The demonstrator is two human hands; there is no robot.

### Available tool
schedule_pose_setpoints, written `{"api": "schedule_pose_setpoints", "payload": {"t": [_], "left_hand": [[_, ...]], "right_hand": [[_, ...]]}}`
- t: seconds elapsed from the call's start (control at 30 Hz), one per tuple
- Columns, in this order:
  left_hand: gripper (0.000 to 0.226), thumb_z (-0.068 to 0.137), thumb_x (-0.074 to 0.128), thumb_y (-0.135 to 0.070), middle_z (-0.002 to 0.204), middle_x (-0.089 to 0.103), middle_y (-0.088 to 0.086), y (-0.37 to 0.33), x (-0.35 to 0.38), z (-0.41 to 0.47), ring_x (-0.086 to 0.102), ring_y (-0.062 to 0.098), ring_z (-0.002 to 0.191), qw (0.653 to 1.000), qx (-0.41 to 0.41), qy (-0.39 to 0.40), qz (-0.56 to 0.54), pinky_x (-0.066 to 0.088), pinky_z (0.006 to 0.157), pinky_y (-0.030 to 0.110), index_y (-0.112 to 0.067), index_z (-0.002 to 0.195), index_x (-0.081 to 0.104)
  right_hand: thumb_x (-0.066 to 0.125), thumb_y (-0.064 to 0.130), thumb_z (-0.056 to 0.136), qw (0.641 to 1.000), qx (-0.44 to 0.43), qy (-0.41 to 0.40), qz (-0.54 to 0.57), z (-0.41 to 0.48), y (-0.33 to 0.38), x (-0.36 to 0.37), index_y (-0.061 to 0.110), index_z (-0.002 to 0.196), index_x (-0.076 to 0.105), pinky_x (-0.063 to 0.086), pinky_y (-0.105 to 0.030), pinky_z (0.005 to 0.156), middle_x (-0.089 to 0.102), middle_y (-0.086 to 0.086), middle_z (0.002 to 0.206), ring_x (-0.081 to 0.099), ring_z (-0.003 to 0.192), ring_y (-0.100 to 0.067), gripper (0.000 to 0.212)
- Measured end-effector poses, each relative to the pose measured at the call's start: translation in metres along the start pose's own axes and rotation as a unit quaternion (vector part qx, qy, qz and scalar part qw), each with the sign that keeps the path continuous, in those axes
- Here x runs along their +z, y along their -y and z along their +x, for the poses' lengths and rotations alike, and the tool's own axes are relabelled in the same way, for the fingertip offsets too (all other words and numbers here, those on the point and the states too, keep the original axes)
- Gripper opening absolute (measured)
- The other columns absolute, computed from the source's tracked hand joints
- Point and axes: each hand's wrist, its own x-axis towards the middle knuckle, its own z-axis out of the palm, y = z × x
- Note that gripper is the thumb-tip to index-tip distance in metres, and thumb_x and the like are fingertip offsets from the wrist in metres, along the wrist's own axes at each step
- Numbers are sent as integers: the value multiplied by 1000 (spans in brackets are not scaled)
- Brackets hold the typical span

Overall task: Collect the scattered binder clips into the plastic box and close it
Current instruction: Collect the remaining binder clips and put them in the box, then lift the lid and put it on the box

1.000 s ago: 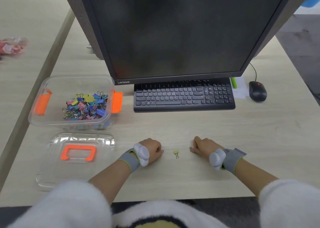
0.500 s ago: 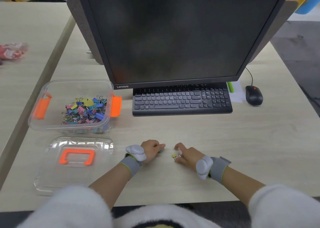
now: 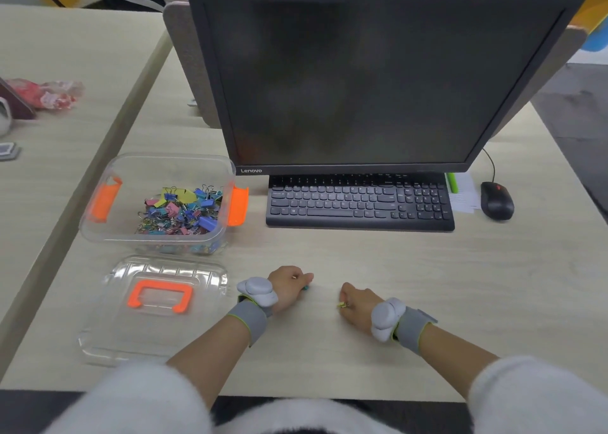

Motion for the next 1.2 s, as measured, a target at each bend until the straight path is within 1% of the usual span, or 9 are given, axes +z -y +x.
{"api": "schedule_pose_setpoints", "payload": {"t": [0.1, 0.2, 0.33, 0.57, 0.67, 0.8, 0.9, 1.03, 1.2], "left_hand": [[39, 92, 53, -27, 55, 46, 0, -6, -14, -5, 38, 16, 47, 998, 13, -22, -65, 31, 43, 22, -20, 54, 47], [40, 92, 54, -22, 48, 40, 3, -15, -34, -11, 29, 17, 36, 984, 20, -36, -176, 26, 39, 19, -16, 54, 44], [35, 93, 54, -17, 43, 39, 1, -28, -75, -21, 26, 11, 31, 956, 45, -85, -276, 23, 36, 14, -15, 59, 47], [25, 93, 46, -9, 46, 44, 4, -18, -164, -22, 28, 6, 24, 933, 60, -174, -309, 22, 32, 10, -16, 70, 53], [27, 92, 46, -10, 38, 51, -3, -3, -193, -12, 36, 8, 27, 938, 43, -205, -276, 26, 32, 10, -18, 68, 53], [30, 92, 46, -11, 56, 54, 5, 11, -210, 0, 47, 23, 50, 948, 34, -230, -217, 42, 43, 22, -20, 64, 53], [28, 94, 46, -16, 75, 61, 22, 16, -218, 8, 53, 31, 63, 955, 38, -243, -167, 48, 64, 39, -11, 69, 57], [38, 97, 39, -30, 90, 66, 26, 20, -223, 12, 61, 37, 79, 967, 40, -226, -110, 49, 78, 41, -2, 86, 63], [50, 99, 30, -42, 95, 66, 17, 22, -226, 8, 60, 33, 95, 978, 29, -194, -70, 42, 88, 36, -6, 86, 64]], "right_hand": [[46, 16, 92, 981, -3, -5, 194, 1, 15, -3, 15, 94, 44, 37, -25, 45, 47, -2, 65, 42, 49, -16, 3], [52, 10, 92, 917, -41, -19, 397, -2, 51, -16, 14, 82, 44, 33, -19, 39, 42, -1, 50, 33, 32, -9, 14], [45, 9, 97, 855, -144, -15, 497, -9, 115, -49, 13, 80, 42, 35, -22, 42, 37, 3, 42, 27, 29, -6, 18], [38, 12, 100, 884, -226, -46, 407, 8, 215, -78, 12, 83, 43, 30, -24, 44, 40, -6, 59, 32, 35, -10, 18], [39, 11, 98, 910, -218, -73, 344, 27, 251, -80, 14, 69, 42, 33, -29, 49, 48, -12, 67, 37, 44, -18, 29], [38, 10, 97, 933, -183, -86, 299, 47, 278, -78, 16, 66, 40, 44, -26, 46, 48, -10, 62, 47, 45, -16, 32], [37, 5, 96, 935, -152, -82, 309, 53, 291, -78, 13, 66, 41, 45, -20, 39, 47, -10, 61, 53, 38, -13, 31], [45, 19, 93, 958, -149, -104, 222, 59, 294, -75, 10, 74, 56, 53, -43, 75, 58, -16, 78, 56, 72, -27, 24], [44, 25, 93, 960, -141, -131, 205, 56, 295, -72, 19, 52, 44, 32, -24, 52, 49, -3, 53, 44, 52, -18, 41]]}}
